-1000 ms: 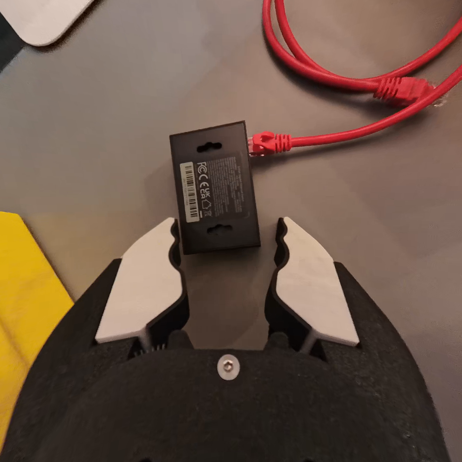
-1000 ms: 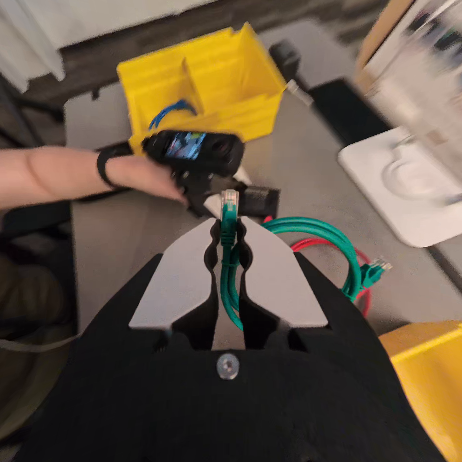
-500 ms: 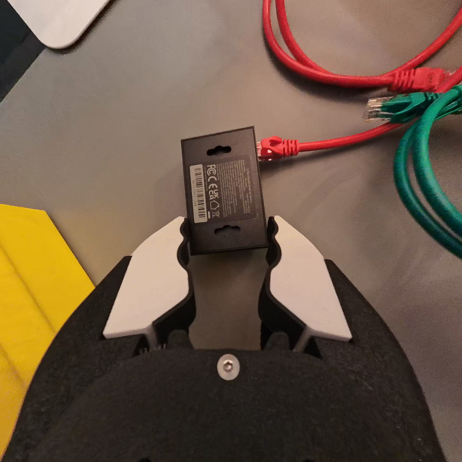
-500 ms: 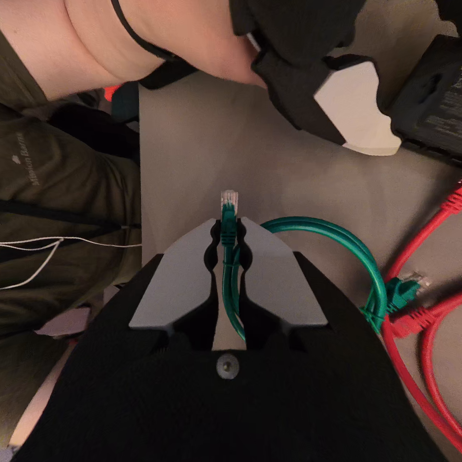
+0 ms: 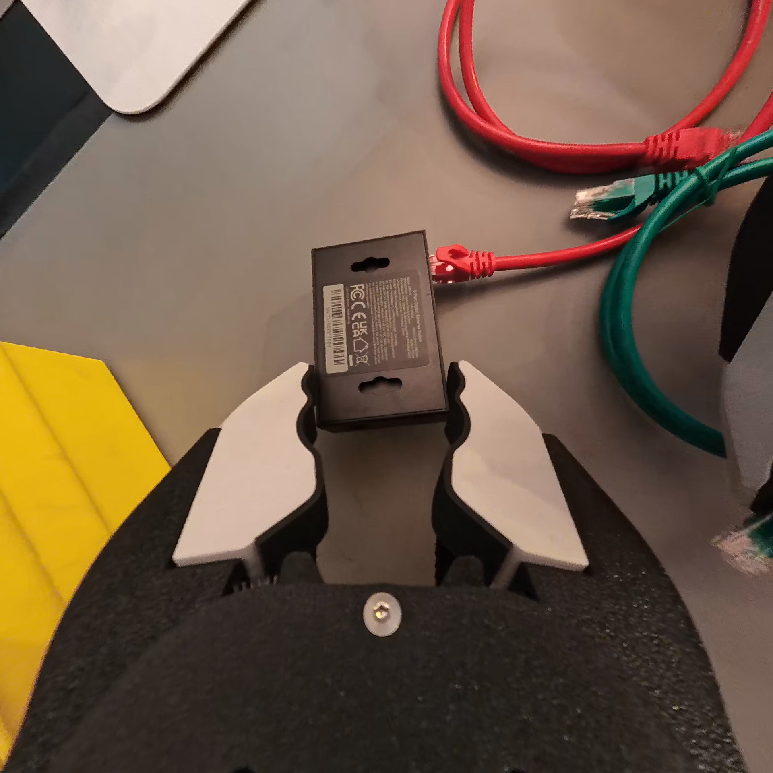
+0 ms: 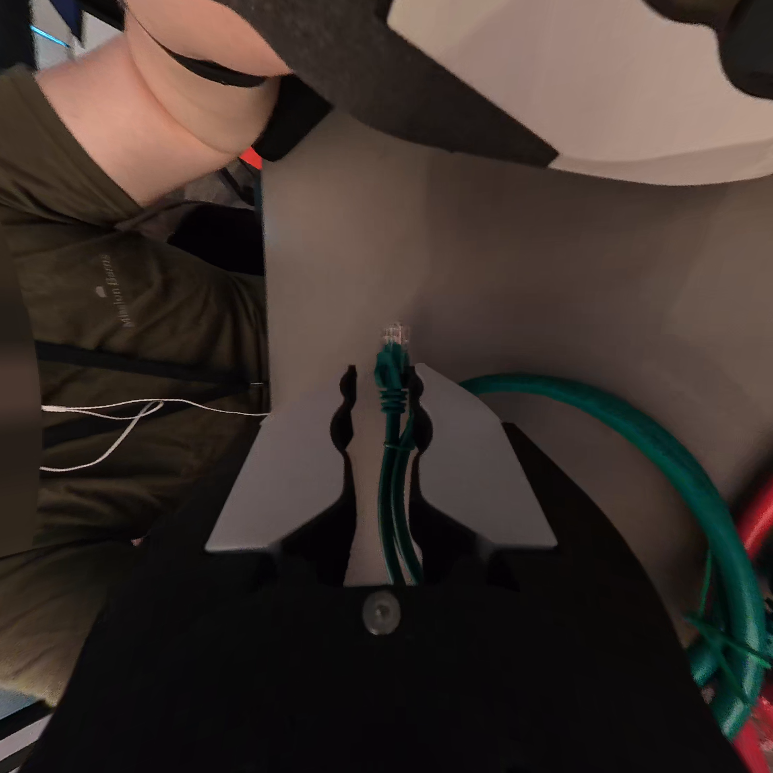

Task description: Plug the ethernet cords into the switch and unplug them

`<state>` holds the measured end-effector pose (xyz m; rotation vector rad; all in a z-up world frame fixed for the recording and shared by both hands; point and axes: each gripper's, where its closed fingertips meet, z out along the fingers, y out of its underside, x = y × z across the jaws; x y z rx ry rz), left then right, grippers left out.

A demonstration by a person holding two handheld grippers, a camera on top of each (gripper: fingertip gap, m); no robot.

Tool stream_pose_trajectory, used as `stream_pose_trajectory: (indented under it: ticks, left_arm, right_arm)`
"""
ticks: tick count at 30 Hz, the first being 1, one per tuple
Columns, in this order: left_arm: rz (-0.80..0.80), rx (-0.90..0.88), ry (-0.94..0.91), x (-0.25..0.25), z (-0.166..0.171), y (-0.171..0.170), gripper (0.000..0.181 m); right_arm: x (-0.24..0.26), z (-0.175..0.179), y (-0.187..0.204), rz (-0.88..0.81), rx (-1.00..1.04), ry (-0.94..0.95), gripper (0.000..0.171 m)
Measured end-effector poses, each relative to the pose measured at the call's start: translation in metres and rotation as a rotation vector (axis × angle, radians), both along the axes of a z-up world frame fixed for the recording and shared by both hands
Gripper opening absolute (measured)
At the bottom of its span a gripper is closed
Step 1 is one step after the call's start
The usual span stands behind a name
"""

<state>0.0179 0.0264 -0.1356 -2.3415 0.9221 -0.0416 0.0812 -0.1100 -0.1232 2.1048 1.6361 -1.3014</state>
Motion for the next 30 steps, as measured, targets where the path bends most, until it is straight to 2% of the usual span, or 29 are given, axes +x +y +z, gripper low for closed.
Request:
stream_pose_trajectory:
  ticks: [3, 7, 11, 13, 16, 19, 21, 23, 26, 28, 30]
  left_arm:
    - [-0.004, 0.013, -0.007, 0.001, 0.004, 0.0, 0.06]
    - [-0.016, 0.054, 0.041, -0.001, 0.01, 0.0, 0.06]
    - [-0.021, 0.065, 0.041, -0.001, 0.013, -0.001, 0.06]
    - [-0.019, 0.073, 0.034, -0.001, 0.015, 0.001, 0.06]
    - [-0.025, 0.085, 0.034, -0.002, 0.018, 0.001, 0.06]
    - [-0.038, 0.12, 0.055, -0.002, 0.026, 0.0, 0.06]
    - [-0.05, 0.157, 0.083, -0.001, 0.031, 0.0, 0.06]
    - [-0.078, 0.196, 0.123, 0.002, 0.034, -0.001, 0.06]
    - [-0.108, 0.253, 0.179, 0.005, 0.039, -0.001, 0.06]
    - [-0.107, 0.242, 0.173, 0.006, 0.039, -0.003, 0.06]
    - [-0.101, 0.234, 0.144, 0.005, 0.041, -0.003, 0.06]
  right_arm:
    - [-0.001, 0.023, 0.005, -0.032, -0.059, 0.102, 0.028]
    - [-0.012, 0.059, 0.034, -0.221, -0.107, 0.259, 0.033]
    - [0.003, 0.035, 0.023, -0.127, -0.022, 0.117, 0.033]
    - [-0.005, 0.033, 0.029, -0.169, -0.036, 0.113, 0.032]
    - [-0.024, 0.049, 0.058, -0.331, -0.049, 0.236, 0.03]
    - [-0.025, 0.043, 0.127, -0.652, 0.189, 0.286, 0.039]
    - [-0.019, 0.028, 0.157, -0.769, 0.288, 0.264, 0.045]
    - [-0.019, 0.019, 0.162, -0.771, 0.235, 0.254, 0.052]
    - [-0.022, 0.026, 0.162, -0.764, 0.127, 0.339, 0.056]
    - [-0.022, 0.027, 0.157, -0.702, 0.181, 0.371, 0.061]
    - [-0.02, 0.02, 0.153, -0.636, 0.325, 0.335, 0.066]
